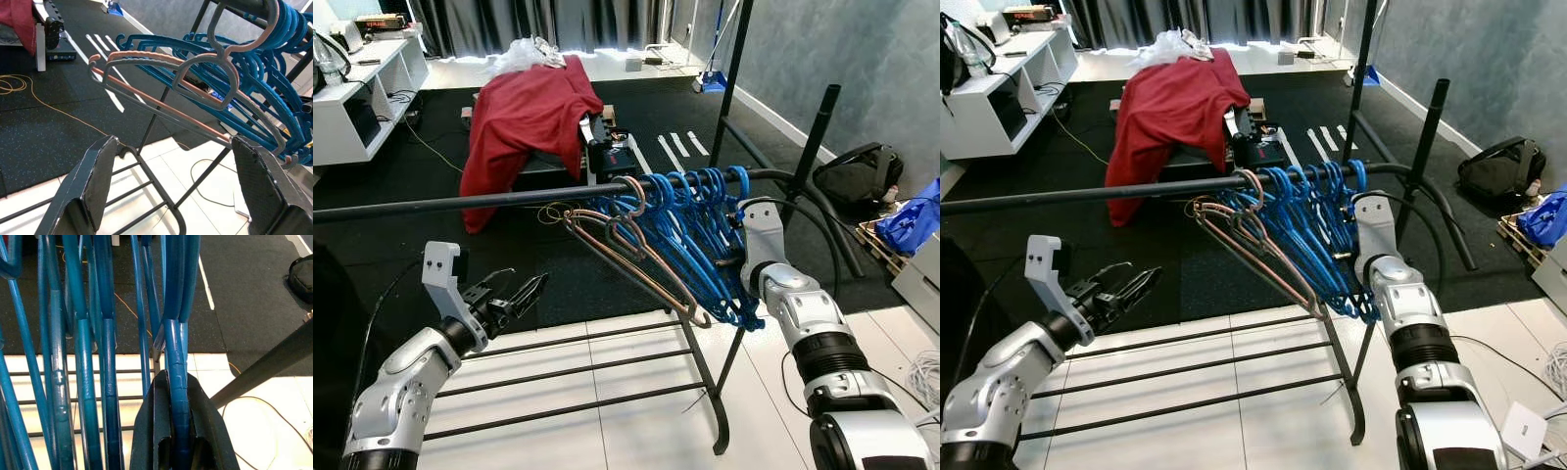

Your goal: Hang hanger

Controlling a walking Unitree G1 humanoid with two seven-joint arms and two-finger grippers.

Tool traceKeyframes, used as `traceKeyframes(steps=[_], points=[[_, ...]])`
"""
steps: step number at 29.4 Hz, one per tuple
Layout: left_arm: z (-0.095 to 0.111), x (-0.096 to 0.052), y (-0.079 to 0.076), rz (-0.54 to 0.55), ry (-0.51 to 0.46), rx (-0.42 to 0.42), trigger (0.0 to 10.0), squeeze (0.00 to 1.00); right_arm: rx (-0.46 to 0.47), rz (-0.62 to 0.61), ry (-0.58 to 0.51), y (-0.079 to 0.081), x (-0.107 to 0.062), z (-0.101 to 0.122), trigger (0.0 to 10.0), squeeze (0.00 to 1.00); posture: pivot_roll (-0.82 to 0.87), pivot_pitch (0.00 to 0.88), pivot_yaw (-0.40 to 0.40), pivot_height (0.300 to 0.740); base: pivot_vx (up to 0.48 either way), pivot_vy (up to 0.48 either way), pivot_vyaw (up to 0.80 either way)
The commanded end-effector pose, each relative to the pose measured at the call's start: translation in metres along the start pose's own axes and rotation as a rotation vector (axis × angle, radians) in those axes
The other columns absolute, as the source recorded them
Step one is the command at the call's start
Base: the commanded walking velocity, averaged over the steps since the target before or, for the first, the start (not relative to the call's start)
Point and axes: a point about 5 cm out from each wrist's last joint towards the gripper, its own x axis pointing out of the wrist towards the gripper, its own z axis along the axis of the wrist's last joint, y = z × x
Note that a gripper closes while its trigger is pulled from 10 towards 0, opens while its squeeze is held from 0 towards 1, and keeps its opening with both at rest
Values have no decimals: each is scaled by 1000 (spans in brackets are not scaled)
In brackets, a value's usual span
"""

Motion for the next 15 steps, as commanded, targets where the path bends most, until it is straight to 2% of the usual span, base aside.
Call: traceKeyframes(steps=[1,2,3,4,15], points=[[1,-2,3,6,-6,-7,10000,0,-1,-3,56,-1,2,-12,10000,8,-19,12,3,740,0,0,0],[1,-2,4,7,-3,-4,10000,0,3,-8,64,-1,2,-14,10000,149,-17,13,6,740,0,0,0],[1,-2,4,7,-3,-4,10000,0,3,-8,64,-1,2,-14,10000,149,-17,13,6,740,0,0,0],[1,-3,4,7,1,-1,10000,0,10,-12,59,-2,2,-16,10000,1000,-16,16,11,740,0,0,0],[1,-5,4,3,13,3,10000,0,27,-51,33,-14,-1,-19,10000,1000,-19,22,17,740,0,0,0]])
